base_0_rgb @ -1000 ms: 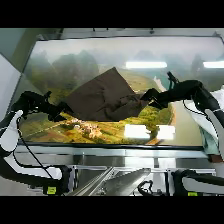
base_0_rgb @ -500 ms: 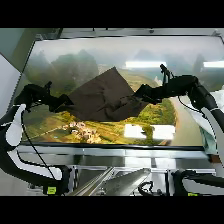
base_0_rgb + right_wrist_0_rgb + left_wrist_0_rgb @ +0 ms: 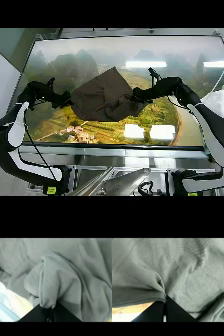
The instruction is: Fold the shirts.
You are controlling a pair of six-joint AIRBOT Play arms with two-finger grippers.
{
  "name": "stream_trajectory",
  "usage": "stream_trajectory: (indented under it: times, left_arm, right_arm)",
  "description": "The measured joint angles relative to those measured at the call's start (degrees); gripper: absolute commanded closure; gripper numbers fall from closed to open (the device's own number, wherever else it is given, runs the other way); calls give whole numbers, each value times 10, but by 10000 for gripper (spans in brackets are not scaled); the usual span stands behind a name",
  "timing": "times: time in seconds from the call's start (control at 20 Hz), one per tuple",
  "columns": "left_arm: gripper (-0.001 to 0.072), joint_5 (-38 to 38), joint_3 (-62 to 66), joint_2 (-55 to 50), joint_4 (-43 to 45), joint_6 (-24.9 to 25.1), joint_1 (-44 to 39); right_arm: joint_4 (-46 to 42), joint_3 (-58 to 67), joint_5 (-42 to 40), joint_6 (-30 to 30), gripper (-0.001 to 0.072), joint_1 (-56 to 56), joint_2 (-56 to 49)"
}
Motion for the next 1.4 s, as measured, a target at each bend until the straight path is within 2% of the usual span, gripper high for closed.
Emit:
stream_trajectory:
  times: [0.15,0.35,0.55,0.75,1.0,1.15,1.25,1.4]
  left_arm:
    - [695,-23,2,57,-2,0,0]
    - [695,-65,62,227,-4,0,4]
    - [696,-144,203,421,-6,-4,-11]
    - [695,-181,367,511,14,-7,-25]
    - [695,-115,471,470,22,-23,-10]
    - [695,-87,428,405,14,-28,-33]
    - [695,-84,377,345,9,-12,-71]
    - [695,-102,306,223,27,5,-128]
  right_arm:
    - [-2,57,-7,-5,686,-7,15]
    - [-2,181,-21,-25,686,-29,115]
    - [-40,289,1,-53,686,-41,270]
    - [-104,322,19,-74,686,-44,407]
    - [-134,313,11,-94,686,-45,464]
    - [-135,248,5,-94,686,-45,440]
    - [-133,174,12,-94,685,-45,411]
    - [-116,31,61,-93,685,-38,351]
